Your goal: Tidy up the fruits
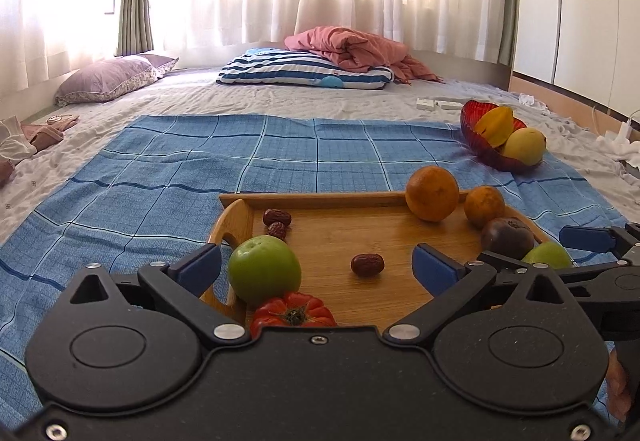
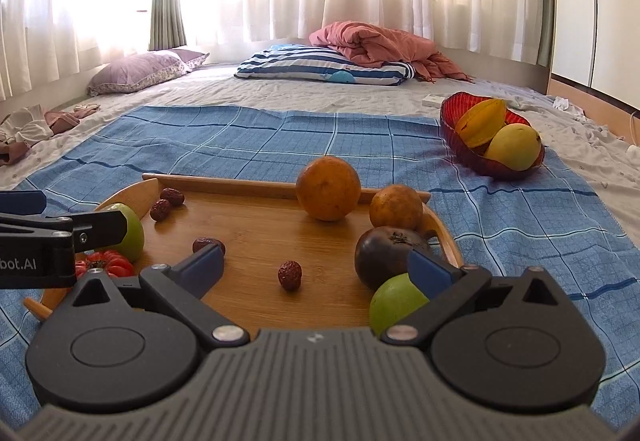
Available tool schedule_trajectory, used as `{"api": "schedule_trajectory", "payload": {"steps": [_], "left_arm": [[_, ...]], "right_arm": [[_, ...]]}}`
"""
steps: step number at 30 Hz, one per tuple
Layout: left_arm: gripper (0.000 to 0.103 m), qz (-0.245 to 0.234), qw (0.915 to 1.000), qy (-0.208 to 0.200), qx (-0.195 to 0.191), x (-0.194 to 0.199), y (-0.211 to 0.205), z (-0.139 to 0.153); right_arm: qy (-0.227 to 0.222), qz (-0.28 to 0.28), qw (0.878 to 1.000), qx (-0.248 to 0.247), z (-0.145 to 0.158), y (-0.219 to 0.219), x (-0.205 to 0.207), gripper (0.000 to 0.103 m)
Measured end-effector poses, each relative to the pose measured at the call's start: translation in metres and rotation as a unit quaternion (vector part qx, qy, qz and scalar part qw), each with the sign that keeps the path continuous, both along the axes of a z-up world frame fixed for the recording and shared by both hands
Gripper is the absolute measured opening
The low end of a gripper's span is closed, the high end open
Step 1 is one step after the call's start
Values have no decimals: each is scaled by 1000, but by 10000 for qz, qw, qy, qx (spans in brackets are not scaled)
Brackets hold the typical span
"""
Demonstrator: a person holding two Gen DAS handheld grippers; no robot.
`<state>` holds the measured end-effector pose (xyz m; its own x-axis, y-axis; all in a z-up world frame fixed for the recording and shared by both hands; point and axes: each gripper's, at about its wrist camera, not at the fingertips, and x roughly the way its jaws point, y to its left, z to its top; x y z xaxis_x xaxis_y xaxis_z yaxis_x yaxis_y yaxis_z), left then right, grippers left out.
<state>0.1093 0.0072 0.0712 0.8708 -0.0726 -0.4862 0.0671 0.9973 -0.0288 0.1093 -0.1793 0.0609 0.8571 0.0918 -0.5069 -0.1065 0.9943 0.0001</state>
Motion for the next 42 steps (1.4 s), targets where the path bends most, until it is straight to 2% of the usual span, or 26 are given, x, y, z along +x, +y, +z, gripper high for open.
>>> {"api": "schedule_trajectory", "payload": {"steps": [22,34,42], "left_arm": [[103,20,9999,-76,-119,-37,11,-16],[103,82,9998,1,-195,-58,16,-31],[103,87,10000,29,-20,-69,13,-41]], "right_arm": [[-92,-261,9996,57,-9,-1,-39,103],[2,-459,9989,116,-20,-5,-58,103],[-46,-505,9987,-43,-24,-3,-72,103]]}}
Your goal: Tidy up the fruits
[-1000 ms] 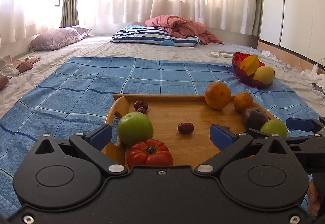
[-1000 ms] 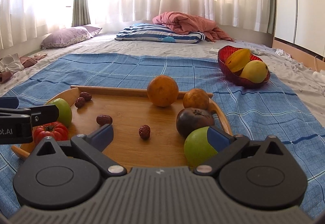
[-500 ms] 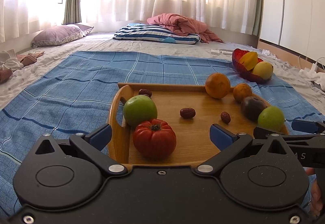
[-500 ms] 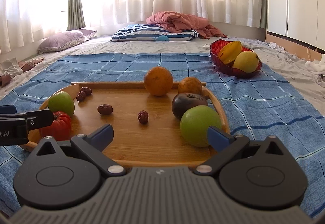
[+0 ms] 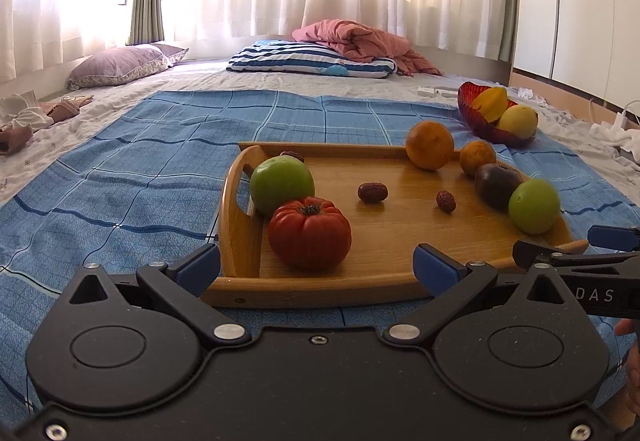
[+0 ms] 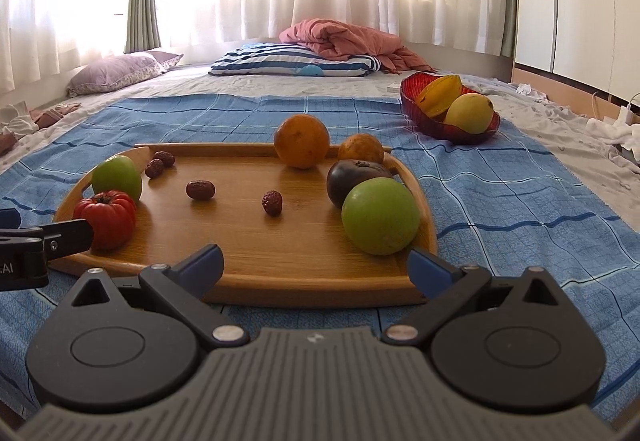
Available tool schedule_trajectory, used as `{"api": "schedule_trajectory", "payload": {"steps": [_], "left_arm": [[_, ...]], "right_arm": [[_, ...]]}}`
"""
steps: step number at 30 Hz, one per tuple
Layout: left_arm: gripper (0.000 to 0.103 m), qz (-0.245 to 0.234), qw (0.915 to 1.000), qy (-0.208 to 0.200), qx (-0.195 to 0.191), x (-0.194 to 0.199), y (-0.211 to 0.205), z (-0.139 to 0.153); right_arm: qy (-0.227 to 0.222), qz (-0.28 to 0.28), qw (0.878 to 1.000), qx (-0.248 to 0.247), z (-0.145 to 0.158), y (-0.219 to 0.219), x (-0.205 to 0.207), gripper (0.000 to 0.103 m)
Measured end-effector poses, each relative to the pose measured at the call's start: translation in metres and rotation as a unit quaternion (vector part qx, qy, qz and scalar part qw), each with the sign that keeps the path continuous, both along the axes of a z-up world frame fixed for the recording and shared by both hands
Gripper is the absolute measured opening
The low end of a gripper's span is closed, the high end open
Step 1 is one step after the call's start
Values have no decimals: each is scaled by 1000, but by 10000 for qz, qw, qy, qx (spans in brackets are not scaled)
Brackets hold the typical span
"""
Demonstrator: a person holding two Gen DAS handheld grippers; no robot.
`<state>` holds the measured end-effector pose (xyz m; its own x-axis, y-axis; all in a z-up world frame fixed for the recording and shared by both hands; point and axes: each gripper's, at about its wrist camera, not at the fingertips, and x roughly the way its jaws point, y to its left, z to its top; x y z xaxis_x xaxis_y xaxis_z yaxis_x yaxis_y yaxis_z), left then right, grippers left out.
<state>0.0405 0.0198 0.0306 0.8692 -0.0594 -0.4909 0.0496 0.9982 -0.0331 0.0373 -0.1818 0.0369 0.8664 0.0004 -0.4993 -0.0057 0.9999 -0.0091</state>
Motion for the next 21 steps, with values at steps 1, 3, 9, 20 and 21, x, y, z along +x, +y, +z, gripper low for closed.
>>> {"api": "schedule_trajectory", "payload": {"steps": [1,3,9,20,21], "left_arm": [[103,1,10000,9,26,-1,0,-1],[103,-11,10000,12,53,-3,-1,-3],[103,-103,9998,80,150,-8,-6,-9],[103,-135,9994,275,179,-12,-10,-21],[103,-139,9993,287,190,-12,-11,-22]], "right_arm": [[19,-8,10000,-2,-1,0,-1,103],[57,-39,10000,20,-3,-1,-2,103],[113,-51,9999,51,-7,-3,-5,103],[173,4,9998,-52,-15,3,-13,103],[184,5,9998,-55,-16,3,-14,103]]}}
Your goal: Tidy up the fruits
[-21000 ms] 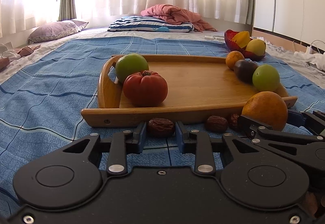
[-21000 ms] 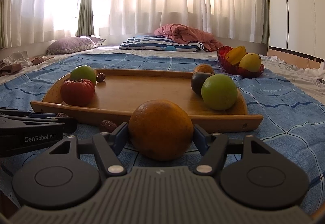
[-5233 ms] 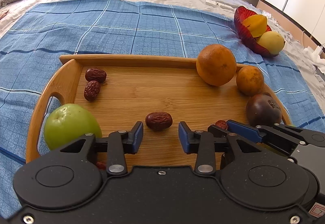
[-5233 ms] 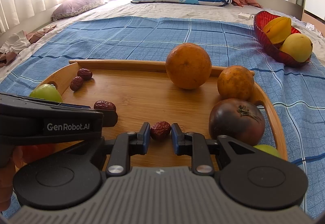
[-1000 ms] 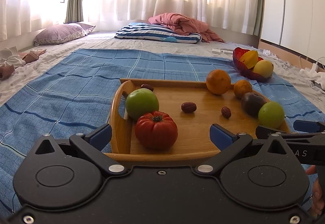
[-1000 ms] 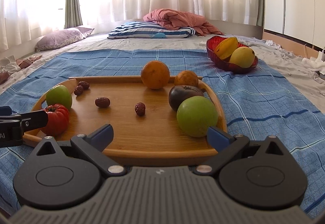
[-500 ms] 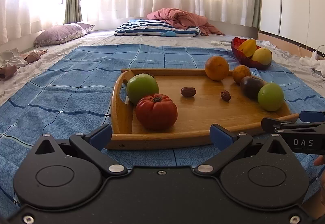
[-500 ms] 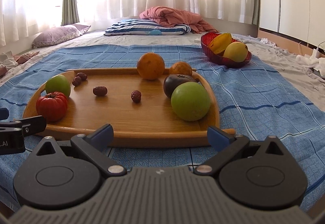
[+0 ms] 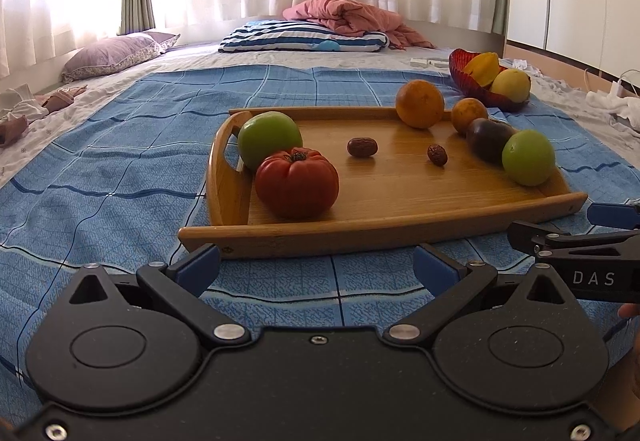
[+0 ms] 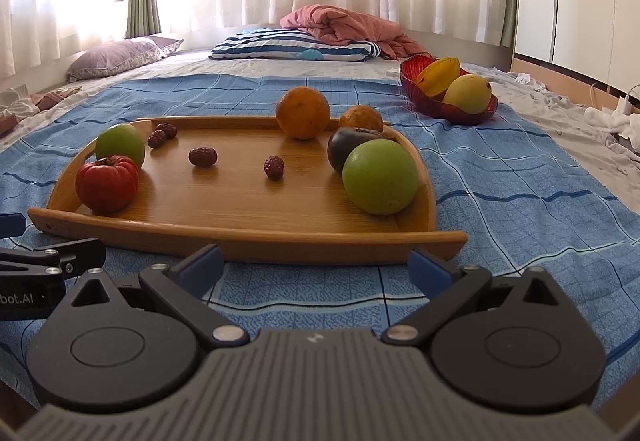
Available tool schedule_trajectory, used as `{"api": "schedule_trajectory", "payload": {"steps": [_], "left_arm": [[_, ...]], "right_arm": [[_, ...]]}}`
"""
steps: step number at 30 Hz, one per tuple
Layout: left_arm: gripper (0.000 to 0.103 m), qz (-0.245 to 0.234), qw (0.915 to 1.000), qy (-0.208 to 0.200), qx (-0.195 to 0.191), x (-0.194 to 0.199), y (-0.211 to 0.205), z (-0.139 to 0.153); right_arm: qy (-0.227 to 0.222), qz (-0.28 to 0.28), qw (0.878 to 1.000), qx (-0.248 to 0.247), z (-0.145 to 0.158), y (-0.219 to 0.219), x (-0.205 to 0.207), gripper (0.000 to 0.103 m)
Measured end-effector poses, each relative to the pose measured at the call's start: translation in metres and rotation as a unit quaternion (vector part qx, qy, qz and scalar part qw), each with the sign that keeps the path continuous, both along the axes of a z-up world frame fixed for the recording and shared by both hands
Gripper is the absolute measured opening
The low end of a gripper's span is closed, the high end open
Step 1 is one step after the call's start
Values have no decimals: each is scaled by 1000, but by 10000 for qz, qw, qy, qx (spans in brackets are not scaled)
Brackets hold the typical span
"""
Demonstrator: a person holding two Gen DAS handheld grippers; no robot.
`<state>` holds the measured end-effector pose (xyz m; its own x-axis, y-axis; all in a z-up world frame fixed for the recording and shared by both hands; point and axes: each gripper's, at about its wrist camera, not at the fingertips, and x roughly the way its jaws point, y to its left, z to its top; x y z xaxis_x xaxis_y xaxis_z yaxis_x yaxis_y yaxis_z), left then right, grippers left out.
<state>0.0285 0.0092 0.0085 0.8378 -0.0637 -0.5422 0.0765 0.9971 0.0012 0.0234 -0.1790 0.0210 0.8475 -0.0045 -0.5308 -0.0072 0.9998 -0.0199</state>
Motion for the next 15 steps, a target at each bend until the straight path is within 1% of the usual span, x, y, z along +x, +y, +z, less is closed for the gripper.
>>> {"api": "schedule_trajectory", "payload": {"steps": [15], "left_arm": [[103,14,9998,176,40,1,-1,-12]], "right_arm": [[174,54,9998,26,-13,1,-7,103]]}}
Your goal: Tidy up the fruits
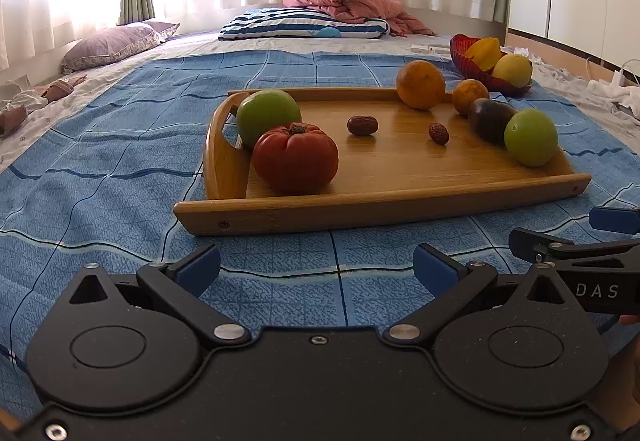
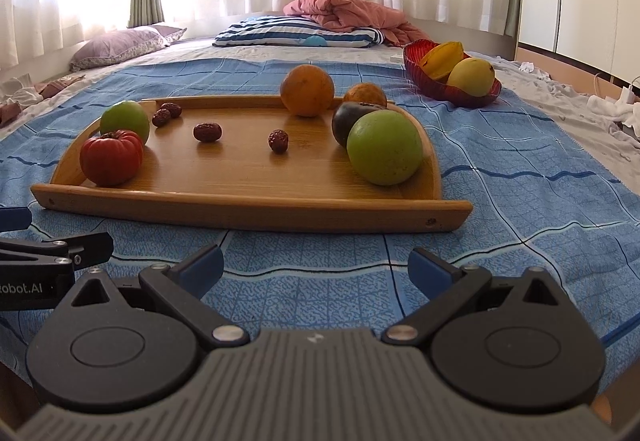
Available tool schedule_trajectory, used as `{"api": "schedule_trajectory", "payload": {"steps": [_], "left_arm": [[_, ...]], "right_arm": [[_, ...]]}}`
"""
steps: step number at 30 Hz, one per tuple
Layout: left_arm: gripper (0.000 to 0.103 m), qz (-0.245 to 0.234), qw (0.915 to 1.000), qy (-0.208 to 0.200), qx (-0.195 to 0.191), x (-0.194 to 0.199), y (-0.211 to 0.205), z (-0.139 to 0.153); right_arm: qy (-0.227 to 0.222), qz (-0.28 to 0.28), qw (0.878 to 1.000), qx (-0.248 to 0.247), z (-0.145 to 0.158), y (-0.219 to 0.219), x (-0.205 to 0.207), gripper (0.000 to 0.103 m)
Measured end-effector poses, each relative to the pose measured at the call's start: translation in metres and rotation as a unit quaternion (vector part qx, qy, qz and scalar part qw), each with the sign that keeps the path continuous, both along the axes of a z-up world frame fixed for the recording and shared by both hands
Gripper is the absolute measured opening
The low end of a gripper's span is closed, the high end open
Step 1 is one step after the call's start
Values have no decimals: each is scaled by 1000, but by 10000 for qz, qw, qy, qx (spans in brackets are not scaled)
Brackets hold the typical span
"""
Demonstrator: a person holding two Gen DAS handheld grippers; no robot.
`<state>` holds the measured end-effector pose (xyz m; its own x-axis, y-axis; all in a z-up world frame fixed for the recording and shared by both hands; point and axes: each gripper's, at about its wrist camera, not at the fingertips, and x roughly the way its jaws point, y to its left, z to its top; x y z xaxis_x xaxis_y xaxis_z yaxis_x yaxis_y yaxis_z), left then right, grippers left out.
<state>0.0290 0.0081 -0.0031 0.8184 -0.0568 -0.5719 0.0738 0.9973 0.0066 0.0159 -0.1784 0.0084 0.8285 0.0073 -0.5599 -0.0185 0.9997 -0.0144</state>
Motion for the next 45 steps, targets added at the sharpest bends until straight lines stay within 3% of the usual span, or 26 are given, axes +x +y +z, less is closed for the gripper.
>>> {"api": "schedule_trajectory", "payload": {"steps": [19,45], "left_arm": [[103,-4,9999,61,116,7,-2,-16],[103,25,9999,18,107,5,-1,-19]], "right_arm": [[-3,143,9999,-48,-19,-2,0,103],[-66,84,9999,-76,-22,0,-2,103]]}}
